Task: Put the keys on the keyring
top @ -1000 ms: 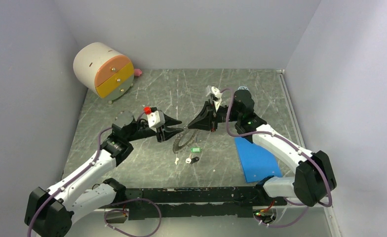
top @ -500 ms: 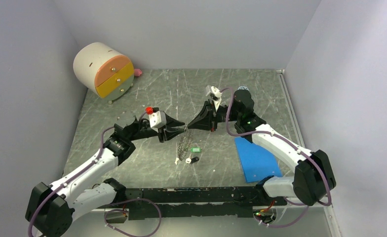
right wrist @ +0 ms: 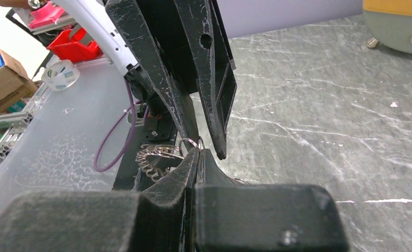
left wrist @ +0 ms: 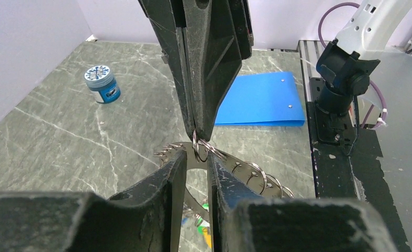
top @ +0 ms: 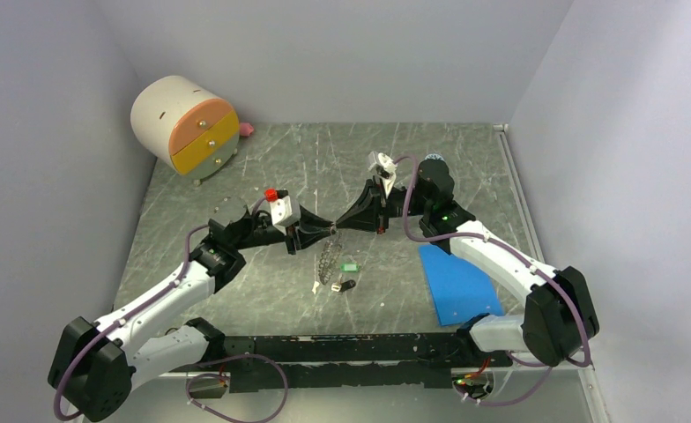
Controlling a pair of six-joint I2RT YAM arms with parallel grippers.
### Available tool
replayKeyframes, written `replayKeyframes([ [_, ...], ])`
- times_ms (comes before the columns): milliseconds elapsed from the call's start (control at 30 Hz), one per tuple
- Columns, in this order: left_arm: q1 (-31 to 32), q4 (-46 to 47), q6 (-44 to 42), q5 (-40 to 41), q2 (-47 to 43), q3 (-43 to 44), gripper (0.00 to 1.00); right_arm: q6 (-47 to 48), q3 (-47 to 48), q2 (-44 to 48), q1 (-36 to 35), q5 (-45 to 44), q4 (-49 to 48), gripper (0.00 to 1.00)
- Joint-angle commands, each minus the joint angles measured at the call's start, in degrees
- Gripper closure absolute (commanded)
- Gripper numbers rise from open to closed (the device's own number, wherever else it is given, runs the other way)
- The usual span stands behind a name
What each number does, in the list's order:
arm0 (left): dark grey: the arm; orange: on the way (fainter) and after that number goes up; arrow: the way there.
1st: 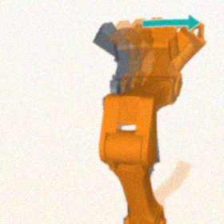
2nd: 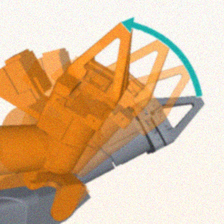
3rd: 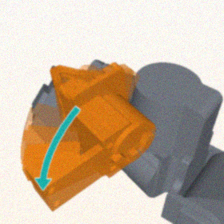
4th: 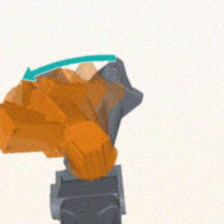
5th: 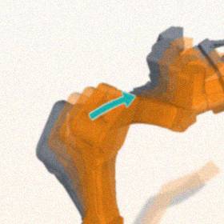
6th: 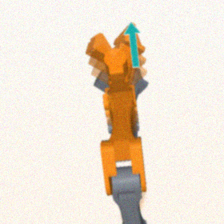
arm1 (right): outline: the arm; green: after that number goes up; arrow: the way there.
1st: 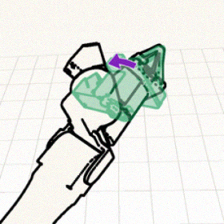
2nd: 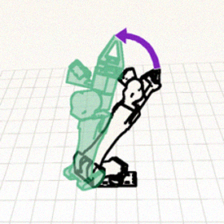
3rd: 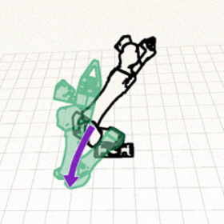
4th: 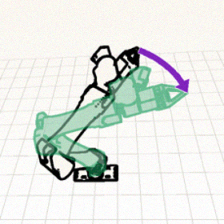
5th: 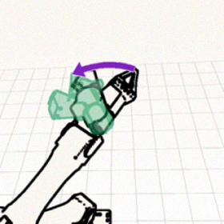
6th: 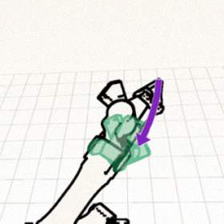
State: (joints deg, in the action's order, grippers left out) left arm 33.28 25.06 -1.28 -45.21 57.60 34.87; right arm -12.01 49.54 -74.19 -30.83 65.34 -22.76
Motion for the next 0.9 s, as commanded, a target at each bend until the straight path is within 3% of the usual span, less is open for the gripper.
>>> replayKeyframes([
  [0,0.6,4.6,0.9,0.9,-1.0,0.3,0.77,0.8,1.4,-0.1,-0.2,1.9,-1.7,1.00],
  [67,0.6,5.1,1.9,0.7,-1.0,0.4,0.87,1.0,1.5,-0.1,-0.2,2.1,-1.5,1.00],
  [233,0.6,3.1,2.0,0.9,-1.8,1.2,0.87,1.4,1.6,-0.2,-0.2,2.1,-0.8,1.00],
  [300,0.6,2.8,2.0,1.4,-2.2,1.2,0.84,1.4,1.4,-0.3,-0.2,2.1,-0.9,1.00],
  [367,0.6,2.6,2.0,1.8,-2.4,1.2,0.72,1.4,1.5,-0.2,-0.2,2.2,-0.9,1.00],
  [567,0.6,2.3,2.3,1.4,-2.4,1.7,0.70,1.6,1.6,-0.4,-0.2,2.4,-0.7,1.00],
  [767,0.6,2.3,2.4,1.6,-1.8,1.8,0.83,1.5,1.5,-0.4,-0.2,2.4,-0.7,1.00],
  [867,0.6,1.9,2.6,2.0,-1.5,2.3,0.97,2.3,1.6,-0.5,-0.2,2.1,0.3,1.00],
])
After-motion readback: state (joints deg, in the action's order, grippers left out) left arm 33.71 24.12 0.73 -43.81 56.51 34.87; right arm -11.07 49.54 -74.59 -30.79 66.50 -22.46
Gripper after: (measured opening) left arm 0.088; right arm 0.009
